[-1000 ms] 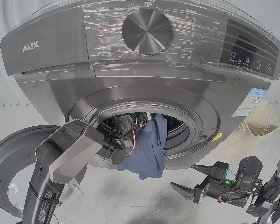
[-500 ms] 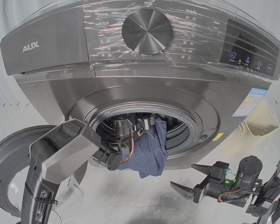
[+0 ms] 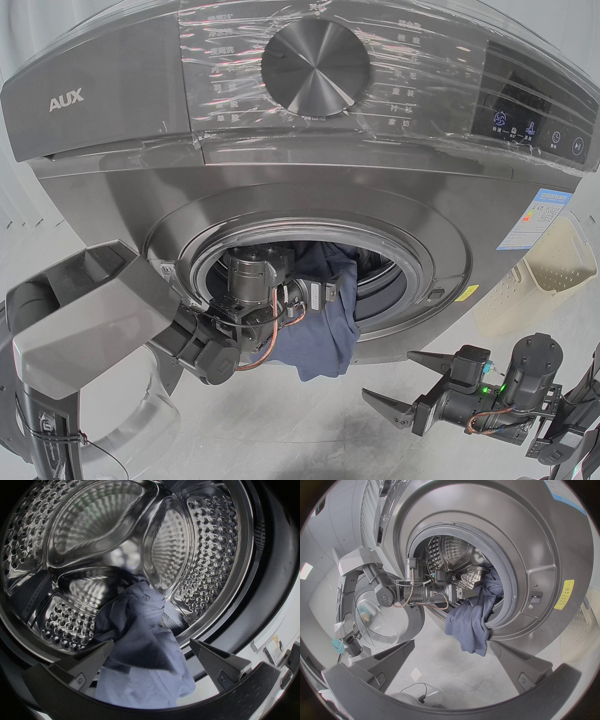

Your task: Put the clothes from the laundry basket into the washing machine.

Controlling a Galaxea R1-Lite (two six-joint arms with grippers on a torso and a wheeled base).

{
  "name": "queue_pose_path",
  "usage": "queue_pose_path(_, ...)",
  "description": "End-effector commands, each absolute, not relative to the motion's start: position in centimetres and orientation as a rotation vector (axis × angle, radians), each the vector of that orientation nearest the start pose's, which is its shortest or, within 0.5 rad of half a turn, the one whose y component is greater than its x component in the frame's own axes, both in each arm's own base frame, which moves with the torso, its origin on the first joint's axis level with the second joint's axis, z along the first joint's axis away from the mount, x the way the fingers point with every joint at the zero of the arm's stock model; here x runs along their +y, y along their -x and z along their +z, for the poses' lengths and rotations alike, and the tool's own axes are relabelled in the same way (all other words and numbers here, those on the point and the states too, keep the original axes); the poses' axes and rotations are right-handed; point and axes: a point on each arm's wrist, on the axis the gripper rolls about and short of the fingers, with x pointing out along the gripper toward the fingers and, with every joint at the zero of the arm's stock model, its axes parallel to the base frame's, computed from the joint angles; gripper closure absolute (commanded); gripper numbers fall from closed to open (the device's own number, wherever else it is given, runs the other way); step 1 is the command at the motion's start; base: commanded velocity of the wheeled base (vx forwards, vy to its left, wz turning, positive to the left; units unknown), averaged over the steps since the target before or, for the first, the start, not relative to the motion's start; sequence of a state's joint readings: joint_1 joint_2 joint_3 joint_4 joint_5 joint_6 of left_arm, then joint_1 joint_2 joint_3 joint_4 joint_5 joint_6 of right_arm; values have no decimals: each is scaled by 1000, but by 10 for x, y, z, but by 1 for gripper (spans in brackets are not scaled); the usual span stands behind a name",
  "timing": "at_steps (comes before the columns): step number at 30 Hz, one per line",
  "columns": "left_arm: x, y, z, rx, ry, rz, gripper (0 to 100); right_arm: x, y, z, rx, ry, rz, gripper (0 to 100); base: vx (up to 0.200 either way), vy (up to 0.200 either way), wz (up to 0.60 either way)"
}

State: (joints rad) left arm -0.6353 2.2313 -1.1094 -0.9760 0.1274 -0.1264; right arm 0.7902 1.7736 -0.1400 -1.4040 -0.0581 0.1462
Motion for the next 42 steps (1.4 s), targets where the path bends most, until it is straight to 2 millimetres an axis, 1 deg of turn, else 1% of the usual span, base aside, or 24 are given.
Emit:
queue_pose_path(1,-263,-356,89,172,68,-529,0,160,-159,93,260,-44,717,0,0,0,0)
queue_pose_path(2,-263,-356,89,172,68,-529,0,160,-159,93,260,-44,717,0,0,0,0)
queue_pose_path(3,-269,-359,75,196,59,-552,0,160,-158,92,266,-43,717,0,0,0,0)
queue_pose_path(6,-273,-364,64,208,48,-556,0,160,-158,92,265,-44,717,0,0,0,0)
queue_pose_path(10,-277,-370,55,208,45,-555,0,160,-158,93,262,-45,716,0,0,0,0)
queue_pose_path(11,-279,-373,50,211,43,-556,0,160,-158,93,260,-46,716,0,0,0,0)
queue_pose_path(16,-283,-375,36,226,29,-559,0,160,-159,92,261,-44,716,0,0,0,0)
queue_pose_path(17,-284,-375,34,228,27,-562,100,161,-159,93,260,-44,716,0,0,0,0)
queue_pose_path(18,-287,-375,29,231,16,-567,100,162,-160,93,258,-47,718,0,0,0,0)
queue_pose_path(20,-287,-375,28,231,16,-567,100,162,-160,93,258,-47,718,0,0,0,0)
queue_pose_path(21,-291,-381,25,216,15,-569,100,161,-160,93,256,-48,716,0,0,0,0)
queue_pose_path(23,-294,-384,24,210,17,-569,100,161,-160,94,255,-48,716,0,0,0,0)
queue_pose_path(26,-296,-392,28,179,31,-563,100,163,-161,95,245,-53,719,0,0,0,0)
queue_pose_path(28,-295,-396,36,153,44,-551,100,163,-161,96,243,-53,719,0,0,0,0)
queue_pose_path(31,-288,-409,53,90,75,-513,100,163,-161,95,245,-53,717,0,0,0,0)
queue_pose_path(33,-282,-422,71,27,101,-461,100,163,-162,96,242,-54,718,0,0,0,0)
queue_pose_path(35,-277,-432,81,-13,119,-428,100,164,-162,96,240,-53,718,0,0,0,0)
queue_pose_path(36,-276,-433,83,-19,122,-424,100,164,-162,96,240,-53,718,0,0,0,0)
queue_pose_path(38,-269,-443,92,-51,134,-396,100,164,-163,96,242,-54,718,0,0,0,0)
queue_pose_path(41,-266,-448,94,-65,139,-385,100,165,-163,96,240,-55,718,0,0,0,0)
queue_pose_path(42,-264,-453,97,-86,147,-370,100,165,-163,96,240,-55,718,0,0,0,0)
